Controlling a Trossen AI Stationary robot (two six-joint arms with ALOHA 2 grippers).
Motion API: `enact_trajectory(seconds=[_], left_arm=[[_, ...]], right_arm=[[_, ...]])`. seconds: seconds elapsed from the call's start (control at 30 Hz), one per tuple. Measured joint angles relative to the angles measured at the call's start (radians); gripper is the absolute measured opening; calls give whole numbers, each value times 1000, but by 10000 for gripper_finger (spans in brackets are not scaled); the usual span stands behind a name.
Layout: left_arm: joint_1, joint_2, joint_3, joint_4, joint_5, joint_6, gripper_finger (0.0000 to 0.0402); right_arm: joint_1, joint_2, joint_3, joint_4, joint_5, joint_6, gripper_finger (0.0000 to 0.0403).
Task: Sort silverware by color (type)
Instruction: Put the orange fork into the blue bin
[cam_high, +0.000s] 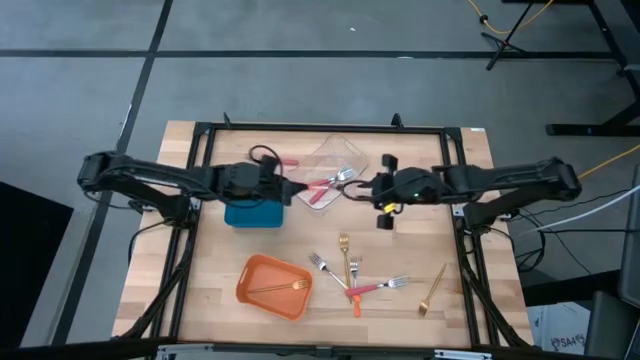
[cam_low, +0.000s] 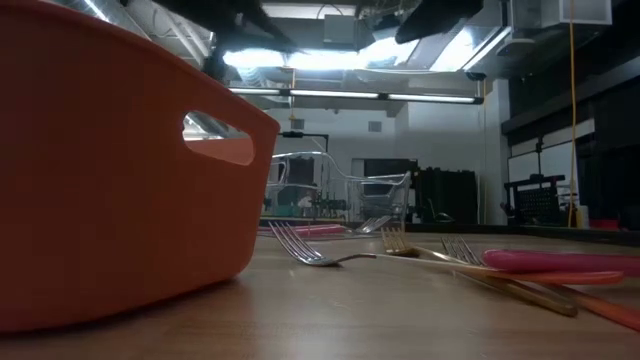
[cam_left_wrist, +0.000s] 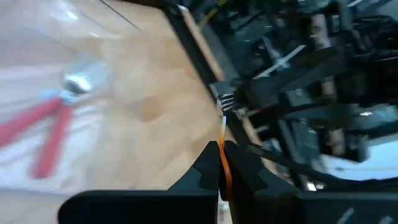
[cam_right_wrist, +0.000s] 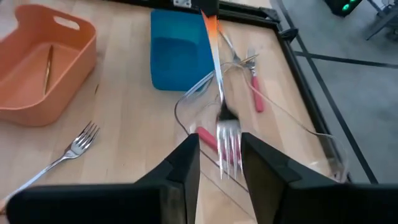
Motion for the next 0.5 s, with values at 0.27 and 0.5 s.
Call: enact_trajectory(seconds=[0.27, 0.5], left_arm=[[-16, -263, 0, -340, -145, 7, 0], [-55, -457, 0, -608, -253, -56, 0]], right_arm=[[0, -62, 0, -79, 1, 30, 106], [0, -62, 0, -103, 0, 31, 106]])
